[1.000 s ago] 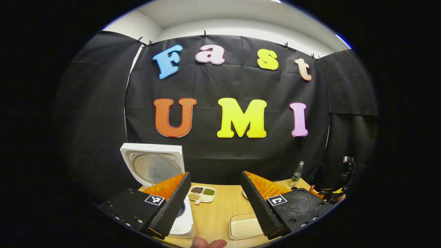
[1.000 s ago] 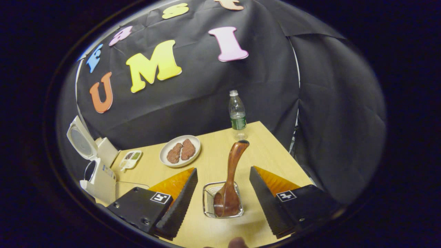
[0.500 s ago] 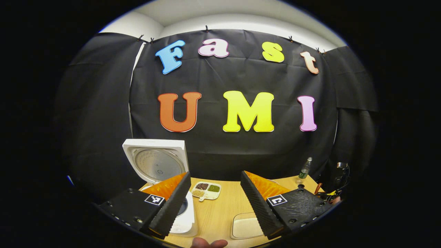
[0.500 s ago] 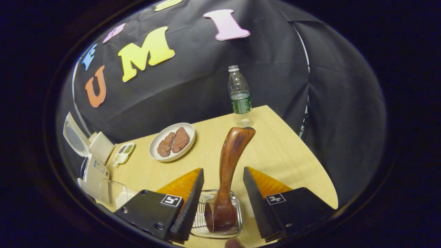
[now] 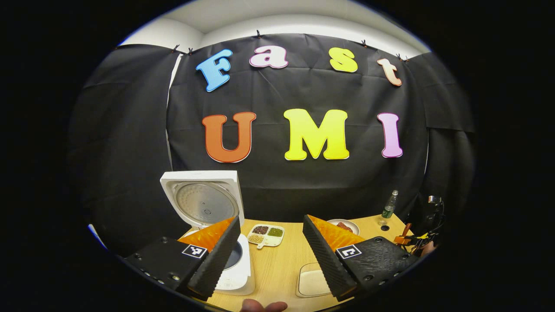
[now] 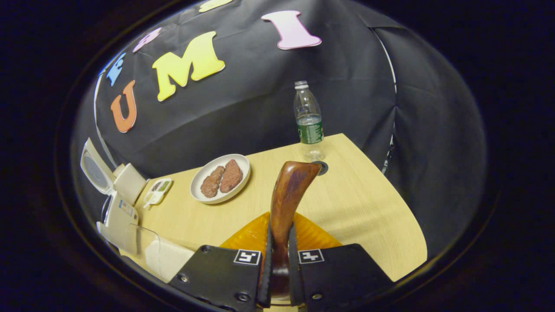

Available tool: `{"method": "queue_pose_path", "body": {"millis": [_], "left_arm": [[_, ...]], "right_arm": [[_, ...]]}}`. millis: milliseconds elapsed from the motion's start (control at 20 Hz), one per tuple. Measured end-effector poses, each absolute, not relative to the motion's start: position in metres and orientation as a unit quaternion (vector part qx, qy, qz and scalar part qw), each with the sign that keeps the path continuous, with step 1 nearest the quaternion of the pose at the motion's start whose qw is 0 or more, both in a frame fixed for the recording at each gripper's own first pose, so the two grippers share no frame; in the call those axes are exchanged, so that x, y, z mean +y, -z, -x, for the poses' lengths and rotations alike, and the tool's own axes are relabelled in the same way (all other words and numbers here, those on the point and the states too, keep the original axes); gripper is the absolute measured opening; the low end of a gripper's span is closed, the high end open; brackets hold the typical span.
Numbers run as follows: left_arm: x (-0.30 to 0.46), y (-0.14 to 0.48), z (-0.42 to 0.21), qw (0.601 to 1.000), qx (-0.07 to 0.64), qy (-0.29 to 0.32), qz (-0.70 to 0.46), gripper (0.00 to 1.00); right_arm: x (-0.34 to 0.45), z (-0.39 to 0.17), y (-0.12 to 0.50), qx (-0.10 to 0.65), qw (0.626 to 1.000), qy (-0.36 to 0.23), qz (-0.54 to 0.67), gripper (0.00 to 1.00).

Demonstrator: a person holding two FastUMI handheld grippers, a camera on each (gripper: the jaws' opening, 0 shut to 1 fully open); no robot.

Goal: Close the left gripper, press the button to open the rice cooker; take a wooden spoon from the chopstick holder with the right hand, scoop a spoonful of rice and pour it into the rice cooker, then put the wooden spoon back into the chopstick holder.

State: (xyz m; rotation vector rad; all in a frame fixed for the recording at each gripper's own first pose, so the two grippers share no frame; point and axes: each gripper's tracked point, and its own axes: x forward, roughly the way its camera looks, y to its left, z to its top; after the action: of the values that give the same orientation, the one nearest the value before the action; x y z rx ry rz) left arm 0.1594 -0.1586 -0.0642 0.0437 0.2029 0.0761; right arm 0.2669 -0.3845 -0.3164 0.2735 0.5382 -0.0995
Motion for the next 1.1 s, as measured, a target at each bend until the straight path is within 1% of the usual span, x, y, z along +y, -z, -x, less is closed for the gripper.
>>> {"method": "queue_pose_path", "body": {"millis": [50,100,200,300,350,400,550,650,900,1100], "left_arm": [[-0.157,0.064,-0.157,0.994,0.101,-0.04,-0.018,0.93],[-0.154,0.065,-0.155,0.994,0.1,-0.041,-0.015,0.93],[-0.148,0.064,-0.148,0.994,0.097,-0.044,-0.009,0.93],[-0.142,0.065,-0.14,0.994,0.097,-0.043,-0.003,0.93],[-0.14,0.065,-0.136,0.995,0.096,-0.04,-0.003,0.93],[-0.135,0.063,-0.13,0.995,0.092,-0.038,-0.005,0.93],[-0.126,0.058,-0.115,0.996,0.083,-0.024,-0.008,0.93],[-0.116,0.056,-0.106,0.997,0.078,-0.015,-0.011,0.93],[-0.098,0.054,-0.085,0.998,0.062,0.01,-0.006,0.93],[-0.079,0.056,-0.07,0.998,0.052,0.017,-0.001,0.92]], "right_arm": [[-0.384,-0.26,0.314,0.266,0.952,0.054,-0.143,0.19],[-0.384,-0.253,0.311,0.266,0.95,0.059,-0.152,0.17],[-0.384,-0.239,0.305,0.263,0.949,0.066,-0.163,0.17],[-0.39,-0.228,0.296,0.252,0.95,0.085,-0.166,0.14],[-0.392,-0.224,0.287,0.243,0.951,0.097,-0.164,0.09],[-0.394,-0.218,0.276,0.232,0.954,0.106,-0.158,0.1],[-0.388,-0.206,0.239,0.195,0.963,0.131,-0.133,0.08],[-0.373,-0.199,0.213,0.178,0.968,0.133,-0.114,0.07],[-0.291,-0.181,0.162,0.155,0.982,0.089,-0.06,0.07],[-0.203,-0.176,0.147,0.153,0.988,0.029,-0.01,0.08]]}}
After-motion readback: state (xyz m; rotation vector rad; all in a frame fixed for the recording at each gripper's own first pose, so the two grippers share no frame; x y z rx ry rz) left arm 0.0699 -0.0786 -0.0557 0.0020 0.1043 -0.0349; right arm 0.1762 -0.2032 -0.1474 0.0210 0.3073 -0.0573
